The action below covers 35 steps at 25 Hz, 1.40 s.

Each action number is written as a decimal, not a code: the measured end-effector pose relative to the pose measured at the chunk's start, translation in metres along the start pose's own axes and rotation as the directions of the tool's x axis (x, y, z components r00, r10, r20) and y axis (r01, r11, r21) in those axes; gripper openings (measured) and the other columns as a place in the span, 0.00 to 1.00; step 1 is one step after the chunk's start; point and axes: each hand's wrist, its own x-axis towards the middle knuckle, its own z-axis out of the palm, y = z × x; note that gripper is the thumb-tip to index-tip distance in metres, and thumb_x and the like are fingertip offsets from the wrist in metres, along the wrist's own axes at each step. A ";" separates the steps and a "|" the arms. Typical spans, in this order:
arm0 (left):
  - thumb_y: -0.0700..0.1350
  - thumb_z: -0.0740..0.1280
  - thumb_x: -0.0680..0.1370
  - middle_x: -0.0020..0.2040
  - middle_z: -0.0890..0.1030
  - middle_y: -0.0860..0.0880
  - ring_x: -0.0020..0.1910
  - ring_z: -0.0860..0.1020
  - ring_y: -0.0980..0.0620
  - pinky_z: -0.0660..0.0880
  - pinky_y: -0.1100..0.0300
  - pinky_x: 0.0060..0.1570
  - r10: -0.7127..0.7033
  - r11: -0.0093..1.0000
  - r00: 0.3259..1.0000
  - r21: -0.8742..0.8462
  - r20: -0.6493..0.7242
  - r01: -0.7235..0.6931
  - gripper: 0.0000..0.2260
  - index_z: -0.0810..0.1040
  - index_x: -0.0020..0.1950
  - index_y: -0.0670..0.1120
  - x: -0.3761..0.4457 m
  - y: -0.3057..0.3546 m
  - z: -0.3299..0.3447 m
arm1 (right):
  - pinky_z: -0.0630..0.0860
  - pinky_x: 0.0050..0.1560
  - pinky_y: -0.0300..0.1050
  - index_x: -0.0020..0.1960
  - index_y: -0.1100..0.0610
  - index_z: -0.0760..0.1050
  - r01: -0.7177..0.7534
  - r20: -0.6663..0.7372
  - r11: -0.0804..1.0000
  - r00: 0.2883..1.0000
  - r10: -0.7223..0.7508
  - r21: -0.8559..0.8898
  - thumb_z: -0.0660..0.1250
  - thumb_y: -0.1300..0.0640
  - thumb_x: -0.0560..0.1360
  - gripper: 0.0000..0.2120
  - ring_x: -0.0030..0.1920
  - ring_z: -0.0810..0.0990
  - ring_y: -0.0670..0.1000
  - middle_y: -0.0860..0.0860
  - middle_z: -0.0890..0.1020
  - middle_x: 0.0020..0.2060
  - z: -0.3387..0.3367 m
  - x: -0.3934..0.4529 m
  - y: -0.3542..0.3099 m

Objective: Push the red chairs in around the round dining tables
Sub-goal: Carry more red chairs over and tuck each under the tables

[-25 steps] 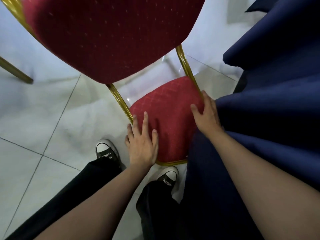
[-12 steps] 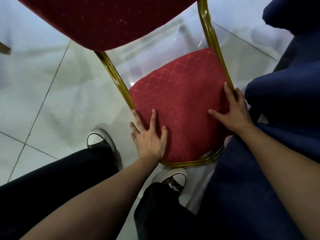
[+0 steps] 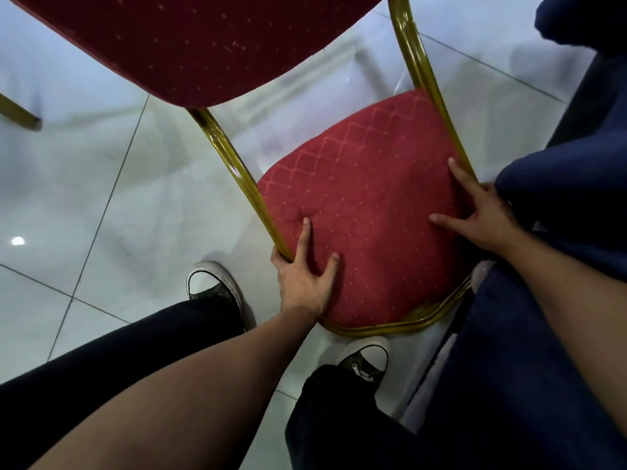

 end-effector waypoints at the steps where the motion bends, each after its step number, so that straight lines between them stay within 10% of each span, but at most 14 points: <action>1: 0.64 0.69 0.76 0.77 0.52 0.46 0.75 0.64 0.36 0.62 0.44 0.77 -0.005 1.000 1.000 0.015 -0.018 0.005 0.35 0.52 0.77 0.74 -0.003 0.000 -0.005 | 0.66 0.70 0.59 0.73 0.19 0.47 0.001 0.005 1.000 1.000 -0.001 -0.007 0.73 0.30 0.64 0.47 0.67 0.73 0.69 0.62 0.67 0.70 -0.001 -0.004 -0.004; 18: 0.69 0.59 0.77 0.79 0.56 0.42 0.73 0.67 0.33 0.59 0.34 0.74 -0.101 0.951 0.949 0.253 -0.299 0.180 0.29 0.60 0.78 0.66 -0.184 0.135 -0.212 | 0.68 0.72 0.64 0.72 0.17 0.45 -0.019 -0.050 0.982 0.999 0.010 -0.188 0.55 0.16 0.65 0.39 0.68 0.68 0.68 0.61 0.66 0.62 -0.132 -0.206 -0.212; 35: 0.74 0.47 0.76 0.77 0.65 0.44 0.76 0.62 0.42 0.62 0.40 0.73 0.074 0.863 0.981 0.504 -0.177 0.025 0.33 0.65 0.77 0.61 -0.354 0.256 -0.370 | 0.64 0.74 0.58 0.79 0.32 0.55 -0.031 0.192 0.928 0.975 0.110 -0.372 0.58 0.20 0.69 0.42 0.76 0.65 0.63 0.57 0.66 0.78 -0.294 -0.286 -0.377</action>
